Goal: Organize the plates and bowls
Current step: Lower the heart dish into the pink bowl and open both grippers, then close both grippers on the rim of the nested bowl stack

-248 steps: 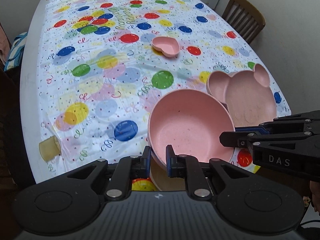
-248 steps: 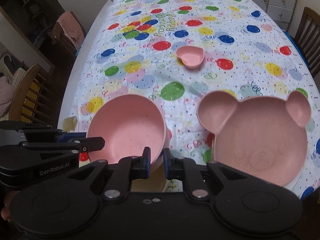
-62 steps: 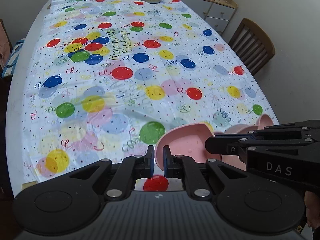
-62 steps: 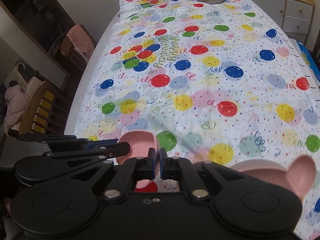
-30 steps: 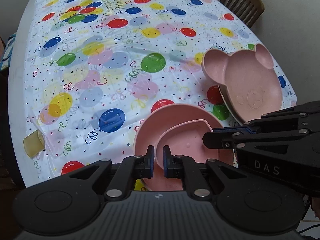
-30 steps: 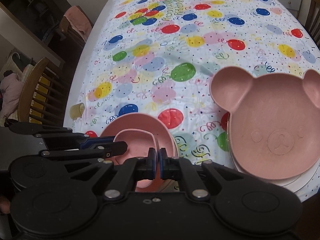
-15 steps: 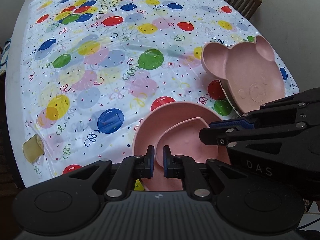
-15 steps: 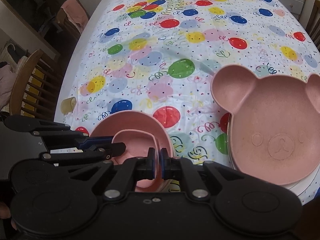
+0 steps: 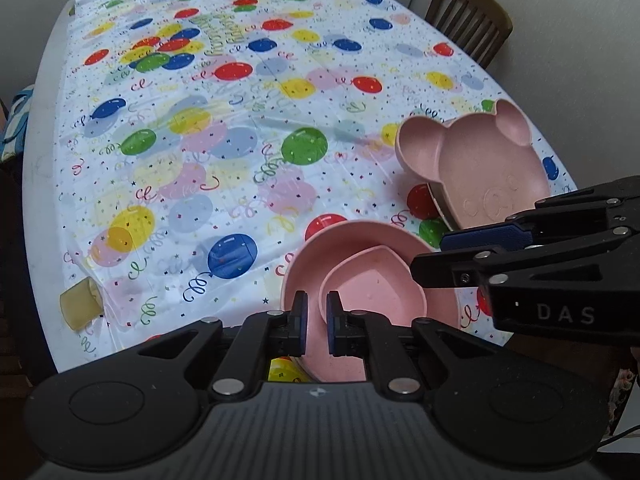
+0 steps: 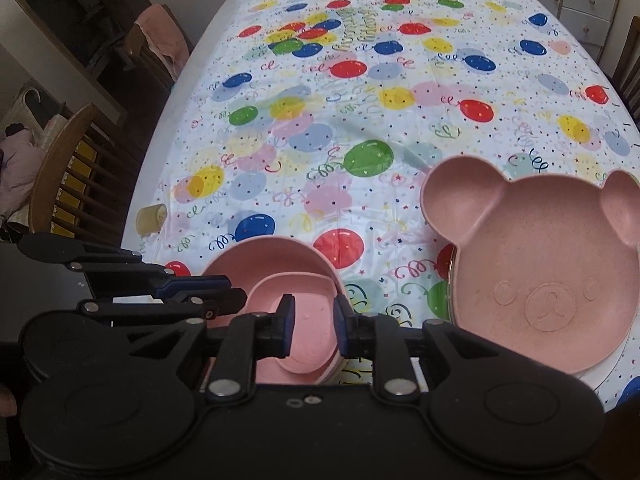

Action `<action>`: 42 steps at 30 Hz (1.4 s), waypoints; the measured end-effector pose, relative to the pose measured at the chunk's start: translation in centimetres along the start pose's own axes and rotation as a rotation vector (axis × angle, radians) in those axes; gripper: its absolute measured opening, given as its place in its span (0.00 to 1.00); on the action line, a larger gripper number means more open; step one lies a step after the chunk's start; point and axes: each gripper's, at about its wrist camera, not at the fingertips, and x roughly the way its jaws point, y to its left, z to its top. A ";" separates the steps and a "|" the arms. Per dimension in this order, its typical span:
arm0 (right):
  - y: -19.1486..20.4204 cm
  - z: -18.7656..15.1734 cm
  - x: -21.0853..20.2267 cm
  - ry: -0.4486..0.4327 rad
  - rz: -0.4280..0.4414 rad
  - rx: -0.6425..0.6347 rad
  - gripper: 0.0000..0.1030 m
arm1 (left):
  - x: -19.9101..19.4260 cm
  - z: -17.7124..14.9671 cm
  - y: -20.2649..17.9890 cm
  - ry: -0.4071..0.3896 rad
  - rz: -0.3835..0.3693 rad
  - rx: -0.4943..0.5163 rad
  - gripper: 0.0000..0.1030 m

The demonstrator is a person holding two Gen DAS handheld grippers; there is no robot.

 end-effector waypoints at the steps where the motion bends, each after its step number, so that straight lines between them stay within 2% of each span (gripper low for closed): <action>1: 0.0 -0.1 -0.3 -0.009 0.002 0.001 0.24 | -0.3 -0.1 0.0 -0.009 -0.001 0.002 0.09; 6: 0.0 -0.5 -2.0 -0.052 0.012 0.003 0.31 | -1.4 -0.5 0.1 -0.041 -0.016 -0.006 0.11; 9: 0.0 -0.9 -2.8 -0.076 0.009 0.004 0.35 | -1.9 -0.8 0.5 -0.056 -0.022 -0.021 0.22; 12: -0.1 -1.3 -3.4 -0.095 0.006 0.009 0.44 | -2.3 -1.1 1.2 -0.071 -0.031 -0.052 0.49; 13: -0.1 -1.5 -3.5 -0.100 0.007 0.012 0.48 | -2.4 -1.3 1.4 -0.079 -0.028 -0.063 0.62; 14: -0.1 -1.6 -3.6 -0.104 0.009 0.017 0.51 | -2.6 -1.4 1.5 -0.090 -0.025 -0.071 0.67; 18: -0.3 -2.2 -4.0 -0.119 0.001 0.042 0.62 | -2.4 -1.6 2.2 -0.068 -0.010 -0.107 0.68; 22: -0.6 -2.8 -4.0 -0.129 -0.013 0.083 0.85 | -1.3 -1.9 2.7 -0.018 -0.001 -0.159 0.68; 24: -0.8 -3.0 -3.7 -0.124 -0.019 0.116 0.89 | -0.6 -2.2 2.9 0.004 0.005 -0.184 0.68; 28: -1.7 -3.4 -2.4 -0.084 -0.019 0.231 0.89 | 0.5 -2.4 3.0 0.018 0.023 -0.217 0.68; 32: -2.4 -3.6 -0.8 -0.065 -0.055 0.308 0.83 | 1.5 -2.3 3.1 0.020 0.025 -0.244 0.68; 42: -2.1 -3.5 1.7 -0.048 -0.108 0.345 0.70 | 3.1 -2.4 3.1 0.035 0.048 -0.268 0.68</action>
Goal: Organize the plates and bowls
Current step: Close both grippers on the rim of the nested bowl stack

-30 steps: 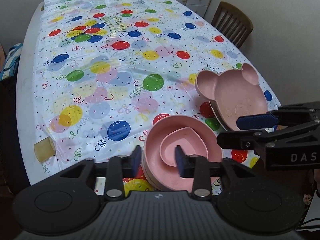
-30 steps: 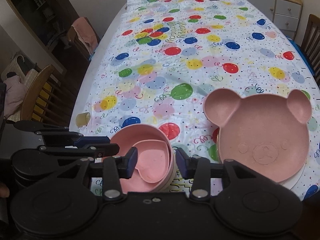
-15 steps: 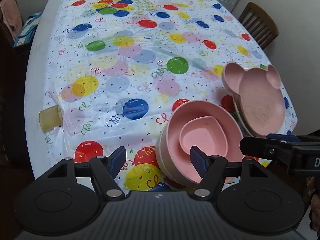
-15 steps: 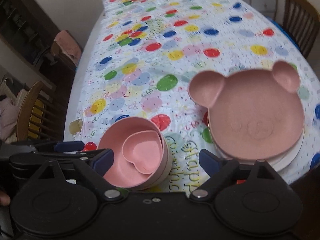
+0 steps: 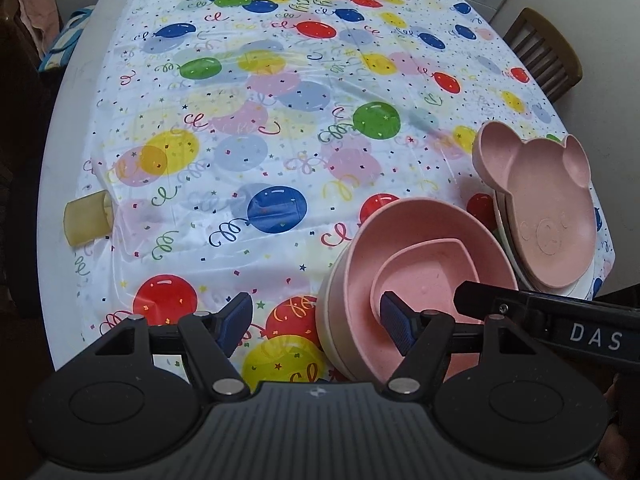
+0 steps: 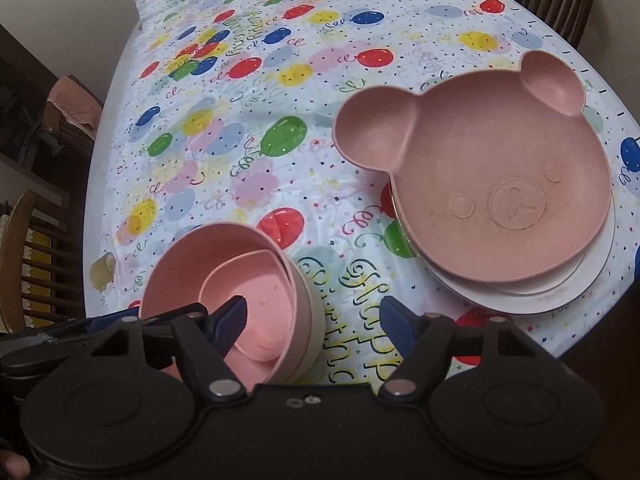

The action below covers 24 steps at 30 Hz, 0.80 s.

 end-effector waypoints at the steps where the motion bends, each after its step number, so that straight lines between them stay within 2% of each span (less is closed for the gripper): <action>1: 0.1 0.0 0.2 0.002 0.001 0.003 0.68 | 0.1 0.0 0.1 0.002 -0.003 -0.002 0.68; 9: 0.3 0.0 0.8 0.019 0.002 0.003 0.55 | -0.2 -0.2 0.3 0.007 -0.019 -0.005 0.66; 13: 0.3 -0.1 1.1 0.028 0.008 0.001 0.49 | -1.1 -0.5 0.5 0.011 -0.077 -0.015 0.65; 17: 0.1 0.1 1.1 0.030 0.017 0.007 0.48 | -1.1 -0.5 0.4 0.013 -0.067 0.013 0.64; 21: 0.5 0.1 1.1 0.032 0.023 -0.010 0.47 | -0.6 -0.6 0.5 0.029 -0.066 0.008 0.59; 24: 0.6 0.2 1.2 0.037 0.021 -0.017 0.46 | -0.4 -0.7 0.4 0.036 -0.076 0.017 0.49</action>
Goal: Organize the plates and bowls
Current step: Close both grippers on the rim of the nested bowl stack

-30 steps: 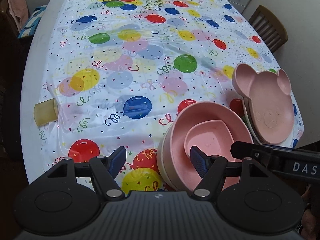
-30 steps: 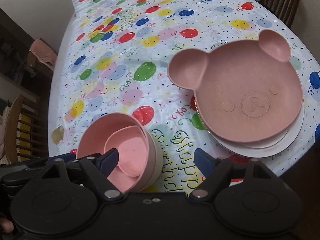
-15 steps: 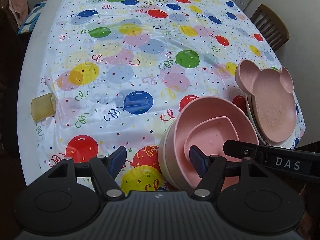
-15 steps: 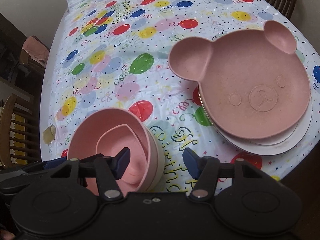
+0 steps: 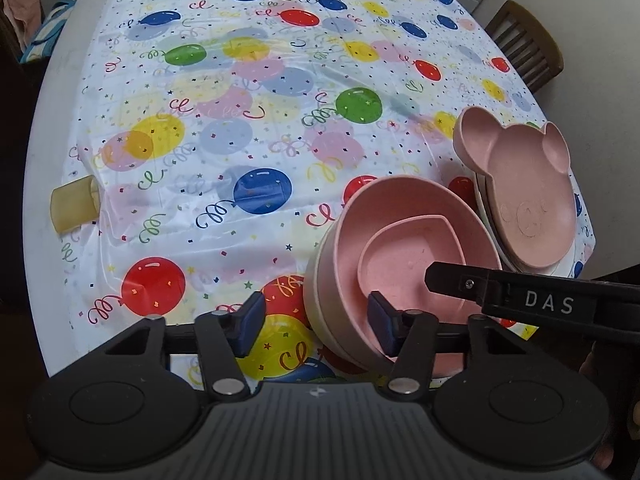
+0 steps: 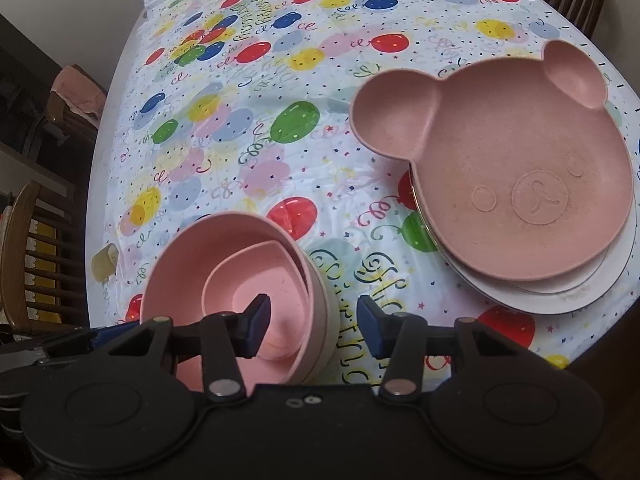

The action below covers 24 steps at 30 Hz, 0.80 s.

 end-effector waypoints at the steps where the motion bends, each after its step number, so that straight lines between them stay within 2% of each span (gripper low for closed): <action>1: 0.0 0.0 0.1 0.002 -0.002 -0.003 0.46 | 0.0 0.0 0.0 0.000 -0.010 0.000 0.45; 4: 0.0 -0.1 0.2 0.009 -0.008 -0.009 0.43 | -0.1 0.0 -0.2 0.002 -0.037 0.005 0.36; 7: 0.1 -0.1 0.3 0.018 -0.003 -0.018 0.41 | -0.1 0.0 -0.2 0.014 -0.060 0.004 0.33; 15: 0.0 -0.5 0.8 0.052 -0.004 -0.032 0.30 | -0.2 0.0 0.2 0.029 -0.085 0.006 0.32; 18: 0.1 -0.6 0.9 0.057 0.004 -0.034 0.22 | -0.2 -0.1 0.2 0.024 -0.083 0.007 0.31; 24: 0.4 -0.8 0.7 0.055 -0.007 -0.049 0.21 | -0.4 -0.3 0.1 0.022 -0.085 -0.012 0.29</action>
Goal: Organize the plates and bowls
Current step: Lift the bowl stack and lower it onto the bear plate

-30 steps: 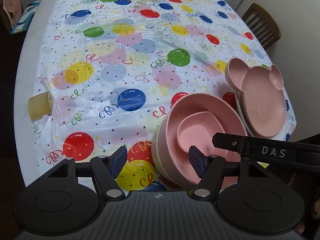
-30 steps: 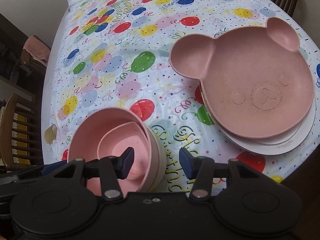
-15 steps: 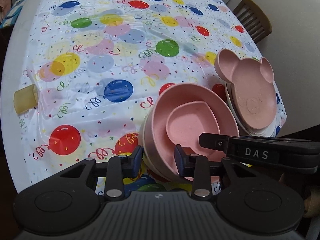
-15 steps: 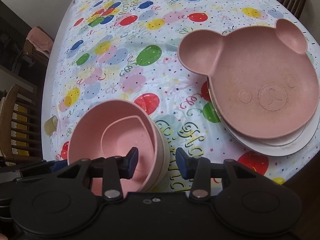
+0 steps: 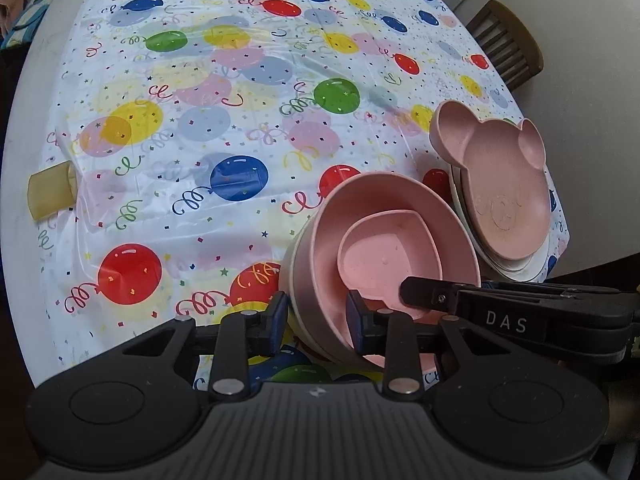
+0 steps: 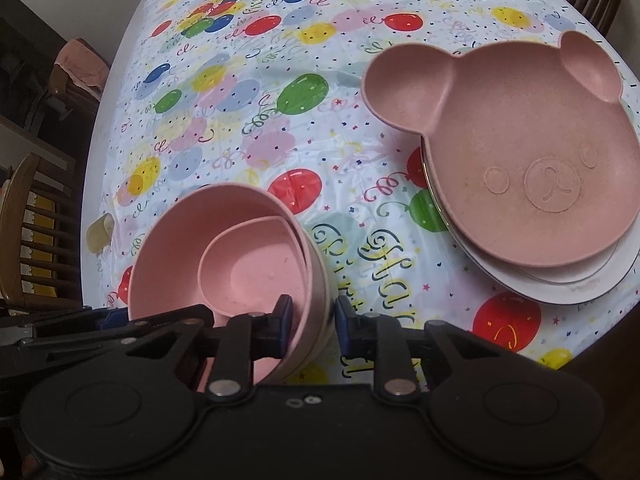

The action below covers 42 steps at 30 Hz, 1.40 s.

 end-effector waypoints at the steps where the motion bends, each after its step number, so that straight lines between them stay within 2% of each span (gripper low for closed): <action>1: 0.1 0.0 0.0 -0.001 -0.004 -0.005 0.20 | -0.1 0.0 -0.1 0.000 -0.001 0.000 0.29; 10: -0.1 0.3 -2.1 -0.020 -0.012 -0.021 0.20 | -2.3 0.8 -2.8 -0.034 -0.003 0.041 0.29; 19: -2.1 1.8 -6.0 -0.080 -0.009 -0.023 0.20 | -3.3 2.7 -7.8 -0.081 -0.019 0.103 0.29; 30: -8.8 4.2 -10.1 -0.137 -0.025 -0.001 0.20 | -1.2 5.0 -15.6 -0.108 -0.026 0.149 0.29; 42: -15.4 6.8 -10.5 -0.129 -0.026 -0.004 0.20 | 2.9 6.3 -20.9 -0.094 0.002 0.139 0.29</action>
